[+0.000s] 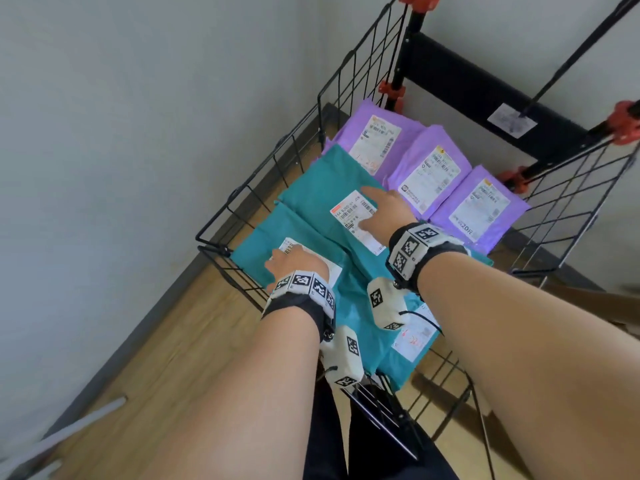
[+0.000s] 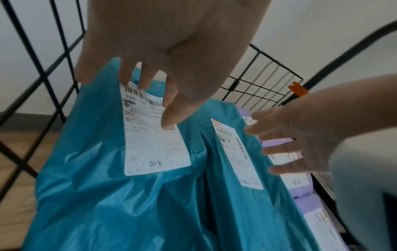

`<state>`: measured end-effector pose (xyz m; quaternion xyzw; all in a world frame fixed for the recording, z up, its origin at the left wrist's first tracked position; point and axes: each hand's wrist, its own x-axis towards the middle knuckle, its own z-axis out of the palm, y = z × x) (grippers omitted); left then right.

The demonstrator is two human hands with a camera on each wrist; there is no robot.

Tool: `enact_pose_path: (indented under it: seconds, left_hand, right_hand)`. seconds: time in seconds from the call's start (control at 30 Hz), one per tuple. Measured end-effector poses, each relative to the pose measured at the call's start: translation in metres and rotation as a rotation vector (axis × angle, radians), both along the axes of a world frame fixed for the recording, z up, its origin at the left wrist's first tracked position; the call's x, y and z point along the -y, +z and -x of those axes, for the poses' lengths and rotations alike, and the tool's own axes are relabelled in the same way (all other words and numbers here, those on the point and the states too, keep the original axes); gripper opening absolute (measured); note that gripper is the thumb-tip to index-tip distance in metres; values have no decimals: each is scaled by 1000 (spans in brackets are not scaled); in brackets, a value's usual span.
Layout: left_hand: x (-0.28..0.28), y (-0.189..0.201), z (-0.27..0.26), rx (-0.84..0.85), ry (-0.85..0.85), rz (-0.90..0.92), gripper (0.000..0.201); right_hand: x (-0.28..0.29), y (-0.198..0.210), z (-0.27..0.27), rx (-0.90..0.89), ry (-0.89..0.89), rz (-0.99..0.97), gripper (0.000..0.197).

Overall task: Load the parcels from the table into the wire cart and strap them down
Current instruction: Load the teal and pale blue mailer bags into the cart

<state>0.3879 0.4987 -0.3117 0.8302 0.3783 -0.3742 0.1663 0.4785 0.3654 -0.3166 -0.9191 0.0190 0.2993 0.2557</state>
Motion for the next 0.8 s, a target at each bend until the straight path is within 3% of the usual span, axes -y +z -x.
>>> enact_pose_path:
  seconds: [0.17,0.4,0.8]
  left_hand:
    - [-2,-16,-8,-174,-172,44,50]
    - [-5,-40,-13,-232,-190,87,44]
    - [14,9,-9,-1,-21,95,39]
  right_hand:
    - [-11,-32,9,-224,275,68,88]
    - [-22,-54,22,-279,549,207,70]
    - [5,-11,28,-230,236,-1,51]
